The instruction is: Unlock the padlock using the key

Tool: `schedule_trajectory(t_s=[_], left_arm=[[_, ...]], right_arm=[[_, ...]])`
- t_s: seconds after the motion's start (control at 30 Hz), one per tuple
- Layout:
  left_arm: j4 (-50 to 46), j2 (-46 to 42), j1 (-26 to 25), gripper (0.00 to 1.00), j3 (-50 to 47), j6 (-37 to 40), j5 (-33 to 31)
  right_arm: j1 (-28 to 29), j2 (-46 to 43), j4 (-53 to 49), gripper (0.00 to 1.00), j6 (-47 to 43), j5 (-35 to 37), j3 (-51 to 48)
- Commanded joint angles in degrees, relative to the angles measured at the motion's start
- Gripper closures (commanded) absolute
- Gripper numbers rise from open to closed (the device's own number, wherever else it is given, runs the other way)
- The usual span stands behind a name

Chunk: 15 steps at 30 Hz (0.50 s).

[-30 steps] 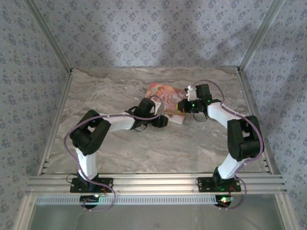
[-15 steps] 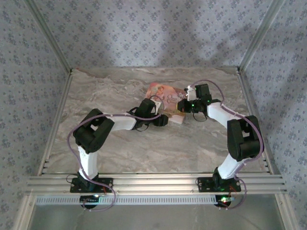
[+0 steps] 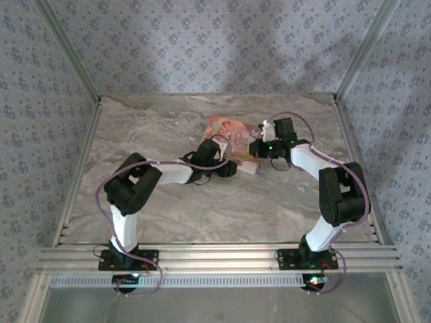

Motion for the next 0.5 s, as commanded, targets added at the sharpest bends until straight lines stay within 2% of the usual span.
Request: schedule_trajectory(t_s=[0.0,0.3,0.47], left_arm=[[3.46,0.73,-0.40,0.56,0.73,-0.89,-0.27],[3.51,0.59,-0.43,0.69,0.73,-1.80,-0.49],[3.36,-0.64,-0.37,0.73,0.13,-2.40,0.16]], right_arm=[[0.81,1.44,-2.78,1.00,-0.75,1.35,0.41],[1.03,0.70,-2.11,1.00,-0.87,1.24,-0.13],[1.07,-1.82,-0.82,1.00,-2.29,1.66,-0.65]])
